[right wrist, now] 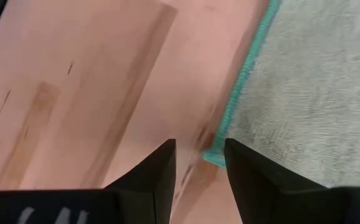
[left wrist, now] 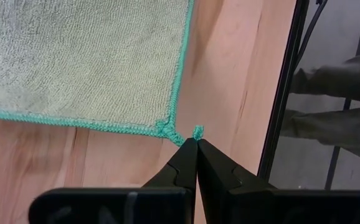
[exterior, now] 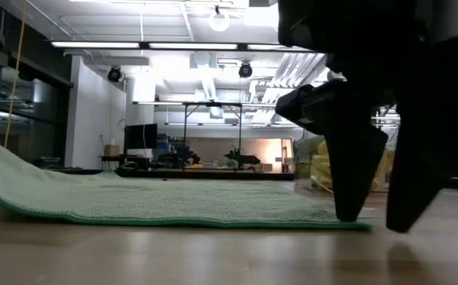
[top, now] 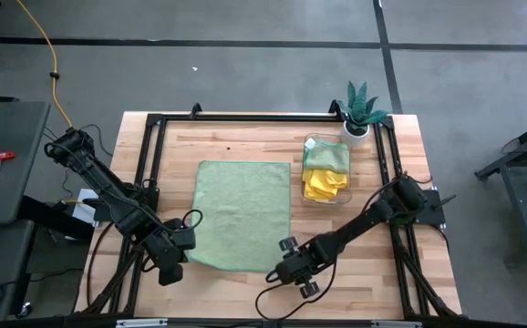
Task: Fold microfiber towels
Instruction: Fold the green microfiber towel
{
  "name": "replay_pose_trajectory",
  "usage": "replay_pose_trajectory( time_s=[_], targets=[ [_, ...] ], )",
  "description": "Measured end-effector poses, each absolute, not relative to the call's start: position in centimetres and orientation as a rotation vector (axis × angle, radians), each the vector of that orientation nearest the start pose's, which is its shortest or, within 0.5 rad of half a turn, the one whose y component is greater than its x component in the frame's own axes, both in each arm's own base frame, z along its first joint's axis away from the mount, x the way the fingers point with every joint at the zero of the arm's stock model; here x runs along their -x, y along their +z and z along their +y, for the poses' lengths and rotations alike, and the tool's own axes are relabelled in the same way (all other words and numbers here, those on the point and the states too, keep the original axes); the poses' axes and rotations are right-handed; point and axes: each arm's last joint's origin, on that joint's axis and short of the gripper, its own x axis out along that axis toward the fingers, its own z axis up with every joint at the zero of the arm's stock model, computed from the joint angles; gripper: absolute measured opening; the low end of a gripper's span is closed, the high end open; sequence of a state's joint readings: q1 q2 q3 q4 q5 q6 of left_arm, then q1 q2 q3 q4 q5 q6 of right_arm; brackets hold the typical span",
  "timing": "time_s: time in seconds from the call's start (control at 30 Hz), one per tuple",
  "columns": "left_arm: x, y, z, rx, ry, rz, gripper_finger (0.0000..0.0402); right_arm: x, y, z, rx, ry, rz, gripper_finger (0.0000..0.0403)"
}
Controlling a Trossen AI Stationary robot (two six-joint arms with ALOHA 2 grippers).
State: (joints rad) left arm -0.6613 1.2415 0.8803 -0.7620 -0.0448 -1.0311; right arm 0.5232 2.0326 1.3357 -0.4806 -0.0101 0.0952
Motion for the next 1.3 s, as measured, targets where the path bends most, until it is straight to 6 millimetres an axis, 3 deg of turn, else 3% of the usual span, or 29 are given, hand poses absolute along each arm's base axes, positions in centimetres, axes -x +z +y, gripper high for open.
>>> replay_pose_trajectory(
  time_s=[0.3, 0.5, 0.73, 0.93, 1.07, 1.17, 1.3],
  targets=[
    [-18.0, 23.6, -13.8, 0.537, 0.066, 1.212, 0.0000, -34.6, 12.6, 20.8, 0.247, 0.376, 1.187, 0.0121],
    [-17.8, 23.6, -14.1, 0.576, 0.088, 1.215, 0.0000, -34.5, 12.4, 20.8, 0.188, 0.328, 1.216, 0.0018],
    [-17.9, 22.4, -15.3, 0.583, 0.127, 1.255, 0.0000, -34.4, 12.6, 20.9, 0.035, 0.268, 1.239, 0.0004],
    [-18.8, 20.4, -17.3, 0.575, 0.087, 1.298, 0.0000, -34.0, 14.1, 20.9, -0.049, 0.347, 1.245, 0.0001],
    [-19.2, 19.5, -18.2, 0.607, 0.027, 1.363, 0.0000, -34.1, 16.4, 20.3, -0.134, 0.431, 1.215, 0.0000],
    [-19.0, 19.8, -18.2, 0.634, -0.018, 1.413, 0.0000, -34.1, 18.6, 19.6, -0.184, 0.480, 1.182, 0.0000],
    [-18.4, 21.6, -16.9, 0.638, -0.069, 1.391, 0.0000, -33.9, 21.9, 17.6, -0.241, 0.502, 1.110, 0.0000]
  ],
)
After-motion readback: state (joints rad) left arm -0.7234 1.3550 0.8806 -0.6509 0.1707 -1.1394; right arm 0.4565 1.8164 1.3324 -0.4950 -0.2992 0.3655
